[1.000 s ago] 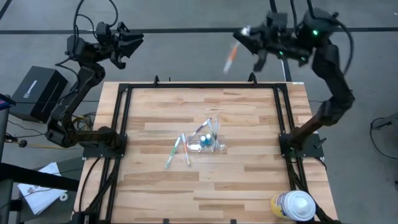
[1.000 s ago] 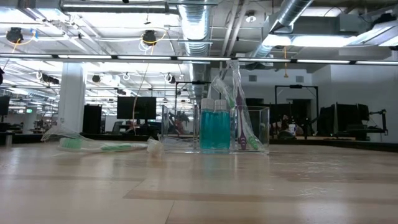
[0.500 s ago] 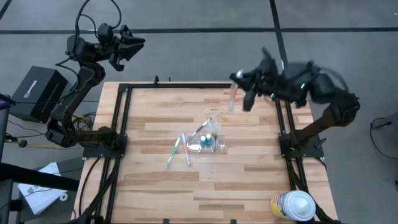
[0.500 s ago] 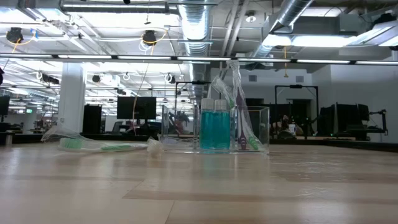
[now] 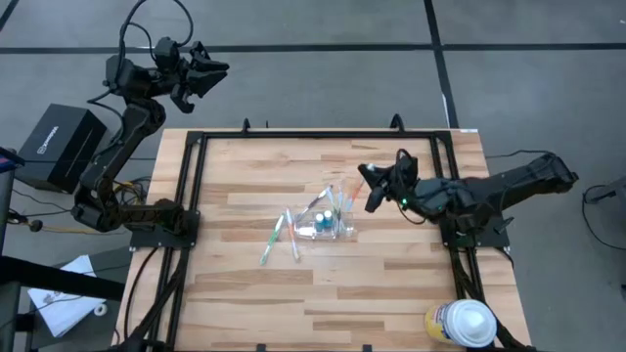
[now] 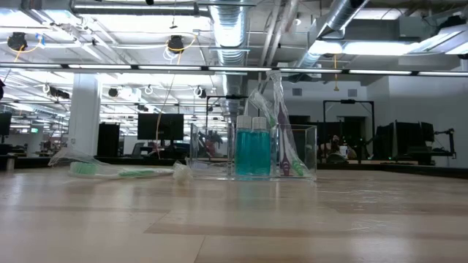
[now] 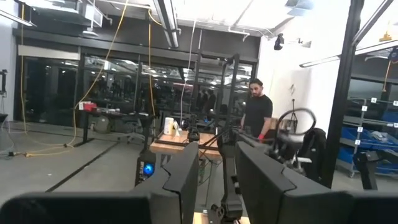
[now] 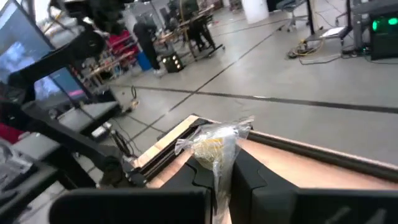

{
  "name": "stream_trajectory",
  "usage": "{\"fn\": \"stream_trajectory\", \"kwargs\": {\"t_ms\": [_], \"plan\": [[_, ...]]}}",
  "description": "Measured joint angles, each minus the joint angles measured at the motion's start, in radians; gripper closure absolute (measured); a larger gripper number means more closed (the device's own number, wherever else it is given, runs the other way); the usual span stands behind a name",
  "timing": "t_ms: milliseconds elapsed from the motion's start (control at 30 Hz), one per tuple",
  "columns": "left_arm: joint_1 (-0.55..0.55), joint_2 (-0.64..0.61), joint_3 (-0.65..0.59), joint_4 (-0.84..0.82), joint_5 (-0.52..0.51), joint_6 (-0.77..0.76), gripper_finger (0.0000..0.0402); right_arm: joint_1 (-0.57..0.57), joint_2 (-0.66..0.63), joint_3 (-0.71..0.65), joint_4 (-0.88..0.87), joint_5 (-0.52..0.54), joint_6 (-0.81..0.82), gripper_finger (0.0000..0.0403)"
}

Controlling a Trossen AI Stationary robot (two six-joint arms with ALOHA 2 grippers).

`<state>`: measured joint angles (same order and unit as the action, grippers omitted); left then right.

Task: Pick & Place toothbrushing station
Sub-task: Put the orange toothbrush into the transparent organizer

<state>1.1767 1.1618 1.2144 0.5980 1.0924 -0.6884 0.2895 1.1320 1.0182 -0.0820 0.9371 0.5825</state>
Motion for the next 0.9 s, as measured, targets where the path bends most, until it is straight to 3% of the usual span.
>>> {"fn": "stream_trajectory", "kwargs": {"t_ms": [300, 600, 900], "plan": [[0.0, 0.0, 0.0, 0.0, 0.004, -0.007, 0.03, -0.018, -0.013, -0.254, 0.091, 0.014, 0.166, 0.0396], [0.0, 0.0, 0.0, -0.009, 0.003, -0.008, 0.03, -0.04, -0.013, -0.35, 0.103, 0.041, 0.208, 0.0396], [0.0, 0.0, 0.0, -0.04, -0.001, -0.005, 0.03, -0.043, 0.04, -0.451, 0.274, 0.032, 0.207, 0.0396]]}}
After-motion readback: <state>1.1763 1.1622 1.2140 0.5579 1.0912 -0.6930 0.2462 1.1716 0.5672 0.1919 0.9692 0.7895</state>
